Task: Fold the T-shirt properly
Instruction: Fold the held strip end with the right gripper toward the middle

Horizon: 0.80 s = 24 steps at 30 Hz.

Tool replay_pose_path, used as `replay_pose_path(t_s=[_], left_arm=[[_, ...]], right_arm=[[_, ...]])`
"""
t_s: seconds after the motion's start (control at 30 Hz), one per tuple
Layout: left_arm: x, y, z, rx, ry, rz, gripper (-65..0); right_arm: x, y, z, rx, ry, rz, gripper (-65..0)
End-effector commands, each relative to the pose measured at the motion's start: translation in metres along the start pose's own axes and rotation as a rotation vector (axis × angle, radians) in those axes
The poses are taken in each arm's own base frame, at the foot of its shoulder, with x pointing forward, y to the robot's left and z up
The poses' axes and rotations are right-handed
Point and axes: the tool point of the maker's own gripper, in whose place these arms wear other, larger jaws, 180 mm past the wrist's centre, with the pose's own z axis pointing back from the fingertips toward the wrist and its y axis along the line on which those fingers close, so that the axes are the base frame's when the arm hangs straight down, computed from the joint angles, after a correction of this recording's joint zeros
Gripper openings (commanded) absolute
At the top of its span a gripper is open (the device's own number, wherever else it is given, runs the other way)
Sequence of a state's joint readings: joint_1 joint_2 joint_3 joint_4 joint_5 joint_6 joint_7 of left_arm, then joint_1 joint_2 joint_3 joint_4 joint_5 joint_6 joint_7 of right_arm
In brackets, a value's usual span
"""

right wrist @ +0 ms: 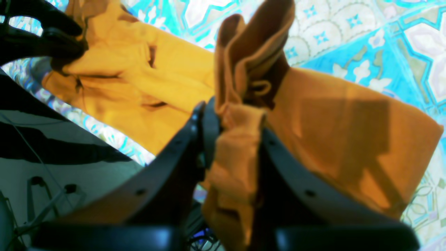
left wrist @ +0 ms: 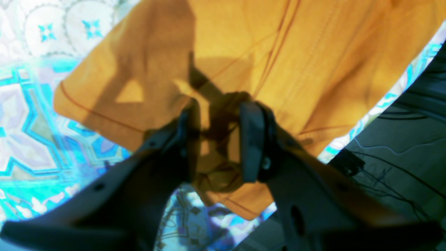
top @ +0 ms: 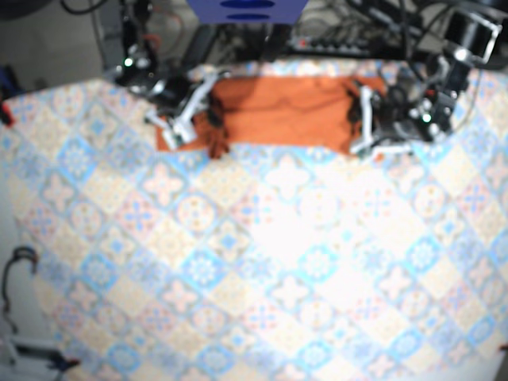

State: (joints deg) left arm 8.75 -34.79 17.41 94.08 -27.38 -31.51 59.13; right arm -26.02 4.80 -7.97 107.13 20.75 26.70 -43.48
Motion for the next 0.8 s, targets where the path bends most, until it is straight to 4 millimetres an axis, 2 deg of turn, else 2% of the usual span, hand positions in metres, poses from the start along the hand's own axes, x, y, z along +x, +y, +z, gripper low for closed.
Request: replay_pose_path(t_s=[0.0,0.13,0.3,0.77], left_arm=[[0.005,0.008,0.006,0.019,-0.018,-0.009,-45.1],[0.005,0.007,0.006,0.018,-0.017,-0.009,-45.1],[0.005,0.007,0.006,0.018,-0.017,-0.009,-45.1],[0.006,0.007,0.006,0.018,-0.019,-0.009,-45.1]], right_arm=[[0.01,0.004,0.002,0.014,-0.041,0.006,-62.8],[0.01,0.007,0.001,0.022,-0.04,0.008,-62.8],[0.02,0.015,-0.005,0.049,-0.055,0.033,-62.6],[0.019,0.015,-0.005,0.049,-0.053,0.032,-62.3]])
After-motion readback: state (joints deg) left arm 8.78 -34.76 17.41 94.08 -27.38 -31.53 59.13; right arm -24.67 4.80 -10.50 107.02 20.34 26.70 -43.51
